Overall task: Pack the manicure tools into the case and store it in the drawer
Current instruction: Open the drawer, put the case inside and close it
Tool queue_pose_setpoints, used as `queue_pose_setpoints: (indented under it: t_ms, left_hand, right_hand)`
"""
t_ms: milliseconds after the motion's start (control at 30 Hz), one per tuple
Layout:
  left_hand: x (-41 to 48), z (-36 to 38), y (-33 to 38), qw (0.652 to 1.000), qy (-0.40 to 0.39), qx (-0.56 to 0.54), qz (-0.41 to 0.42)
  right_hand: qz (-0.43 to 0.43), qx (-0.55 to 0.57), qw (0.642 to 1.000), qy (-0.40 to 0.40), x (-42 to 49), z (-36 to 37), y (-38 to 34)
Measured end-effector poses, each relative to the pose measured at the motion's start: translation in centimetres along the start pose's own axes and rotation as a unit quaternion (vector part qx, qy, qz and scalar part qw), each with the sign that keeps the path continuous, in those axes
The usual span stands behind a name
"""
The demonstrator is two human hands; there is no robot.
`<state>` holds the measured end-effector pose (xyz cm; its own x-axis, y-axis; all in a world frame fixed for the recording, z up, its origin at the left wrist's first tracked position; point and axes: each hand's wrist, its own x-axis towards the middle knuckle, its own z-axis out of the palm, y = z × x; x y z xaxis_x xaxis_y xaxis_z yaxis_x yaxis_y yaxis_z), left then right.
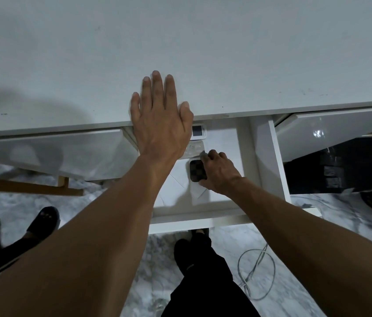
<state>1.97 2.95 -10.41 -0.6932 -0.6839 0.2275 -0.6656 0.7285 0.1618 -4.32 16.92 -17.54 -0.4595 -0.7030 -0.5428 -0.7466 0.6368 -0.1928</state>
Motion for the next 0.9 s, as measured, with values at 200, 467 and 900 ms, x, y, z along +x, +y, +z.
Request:
queue_pose_setpoints:
  t_ms: [200, 467, 900]
  left_hand:
    - [0.0, 0.1, -0.1, 1.000, 0.002, 0.002, 0.003]
    - [0.0, -0.2, -0.2, 1.000, -0.021, -0.009, 0.004]
    - [0.3, -3.2, -0.3, 0.984, -0.172, -0.039, 0.007]
  right_hand:
    - [-0.007, -0.018, 1.000, 0.014, 0.4, 0.5, 0.0]
    - [0.006, -0.032, 0.999, 0.005, -0.2, 0.2, -0.4]
    - [0.027, 0.028, 0.994, 0.103, -5.9, -4.1, -1.9]
